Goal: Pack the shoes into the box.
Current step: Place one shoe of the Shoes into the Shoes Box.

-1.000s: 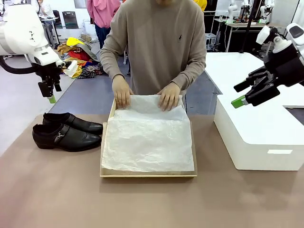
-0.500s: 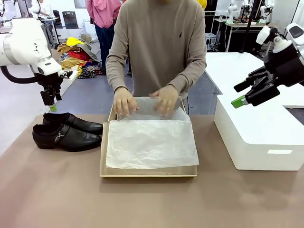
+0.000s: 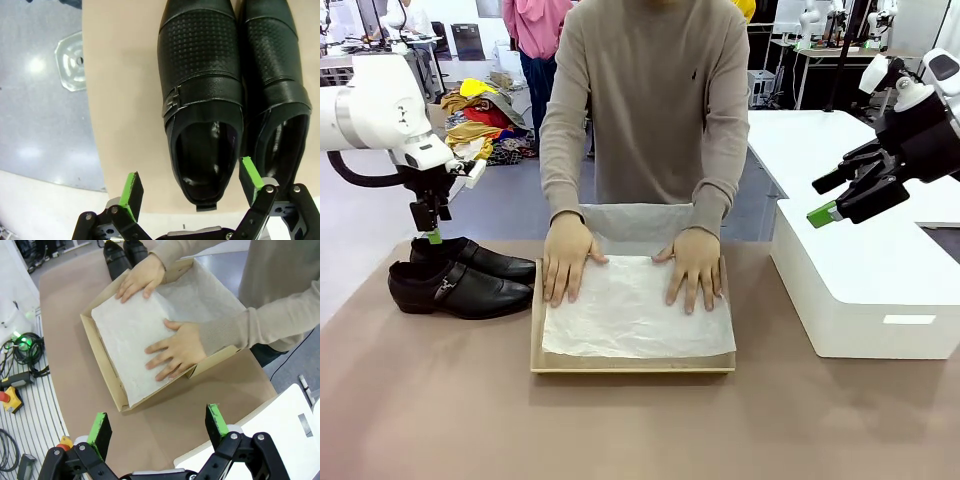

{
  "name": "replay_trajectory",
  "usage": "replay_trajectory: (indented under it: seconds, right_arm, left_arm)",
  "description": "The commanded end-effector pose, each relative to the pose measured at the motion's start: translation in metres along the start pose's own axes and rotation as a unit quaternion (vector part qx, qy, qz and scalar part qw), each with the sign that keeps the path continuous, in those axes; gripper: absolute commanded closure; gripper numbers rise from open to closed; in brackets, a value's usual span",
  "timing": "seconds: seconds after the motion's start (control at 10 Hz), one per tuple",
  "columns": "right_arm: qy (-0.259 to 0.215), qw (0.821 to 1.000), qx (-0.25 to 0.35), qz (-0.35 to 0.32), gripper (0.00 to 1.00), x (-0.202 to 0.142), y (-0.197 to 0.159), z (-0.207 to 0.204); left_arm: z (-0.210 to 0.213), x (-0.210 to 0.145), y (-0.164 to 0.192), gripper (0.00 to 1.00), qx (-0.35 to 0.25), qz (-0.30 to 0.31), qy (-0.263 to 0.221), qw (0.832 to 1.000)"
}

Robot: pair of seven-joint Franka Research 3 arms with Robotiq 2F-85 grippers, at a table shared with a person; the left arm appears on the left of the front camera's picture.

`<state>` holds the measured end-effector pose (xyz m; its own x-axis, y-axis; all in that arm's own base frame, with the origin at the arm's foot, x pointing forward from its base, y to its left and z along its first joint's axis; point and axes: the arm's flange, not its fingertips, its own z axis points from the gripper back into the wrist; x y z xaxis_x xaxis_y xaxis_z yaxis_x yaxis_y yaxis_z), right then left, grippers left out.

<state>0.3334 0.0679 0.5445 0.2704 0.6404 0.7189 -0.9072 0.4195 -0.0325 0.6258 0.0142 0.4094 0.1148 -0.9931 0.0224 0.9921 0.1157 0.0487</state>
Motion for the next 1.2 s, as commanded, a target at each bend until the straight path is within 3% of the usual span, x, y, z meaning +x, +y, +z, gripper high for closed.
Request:
replay_trajectory:
  seconds: [0.0, 0.5, 1.1]
  right_arm:
    - [-0.013, 1.000, 0.006, 0.002, 0.00, 0.001, -0.002, -0.001]
    - [-0.013, 1.000, 0.006, 0.002, 0.00, 0.001, -0.002, -0.001]
    - [-0.013, 1.000, 0.006, 0.002, 0.00, 0.001, -0.002, -0.001]
  left_arm:
    - [-0.009, -0.002, -0.001, 0.00, 0.004, 0.011, 0.010, 1.000]
    - [-0.027, -0.003, 0.007, 0.00, -0.002, 0.007, 0.009, 1.000]
    - [-0.016, -0.005, 0.025, 0.00, -0.003, 0.008, 0.007, 1.000]
